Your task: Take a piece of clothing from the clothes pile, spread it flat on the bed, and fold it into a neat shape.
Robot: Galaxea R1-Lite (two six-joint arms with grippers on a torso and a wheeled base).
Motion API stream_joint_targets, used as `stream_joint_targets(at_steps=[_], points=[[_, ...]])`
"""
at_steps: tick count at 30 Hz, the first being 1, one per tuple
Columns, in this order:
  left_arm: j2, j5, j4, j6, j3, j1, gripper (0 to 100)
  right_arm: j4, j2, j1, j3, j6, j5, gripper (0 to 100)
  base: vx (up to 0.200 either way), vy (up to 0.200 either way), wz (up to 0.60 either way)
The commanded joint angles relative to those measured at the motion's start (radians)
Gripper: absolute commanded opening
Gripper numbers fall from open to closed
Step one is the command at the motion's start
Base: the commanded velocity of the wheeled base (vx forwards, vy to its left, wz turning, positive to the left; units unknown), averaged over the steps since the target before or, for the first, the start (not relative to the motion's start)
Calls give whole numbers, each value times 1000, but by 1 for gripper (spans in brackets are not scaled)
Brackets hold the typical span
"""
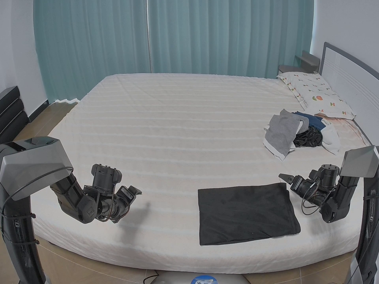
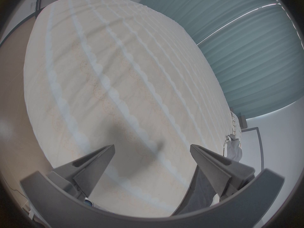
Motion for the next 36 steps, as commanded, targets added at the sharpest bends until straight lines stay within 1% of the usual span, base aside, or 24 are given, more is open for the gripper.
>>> stream_joint_targets(at_steps=[1, 8, 9, 15, 19, 36], points=[[2, 0, 0, 0, 2, 0, 100, 11, 82, 2, -74, 1, -2, 100, 0, 0, 0], [2, 0, 0, 0, 0, 0, 100, 14, 89, 24, -77, -2, -1, 100, 0, 0, 0], [2, 0, 0, 0, 0, 0, 100, 19, 89, 24, -77, -2, -1, 0, 0, 0, 0], [2, 0, 0, 0, 0, 0, 100, 8, 92, 11, -82, 1, -1, 0, 0, 0, 0], [2, 0, 0, -1, 0, 0, 100, 11, 105, -19, -117, 4, 1, 0, 0, 0, 0], [3, 0, 1, 0, 0, -3, 100, 22, 129, -41, -152, 4, -2, 0, 0, 0, 0]])
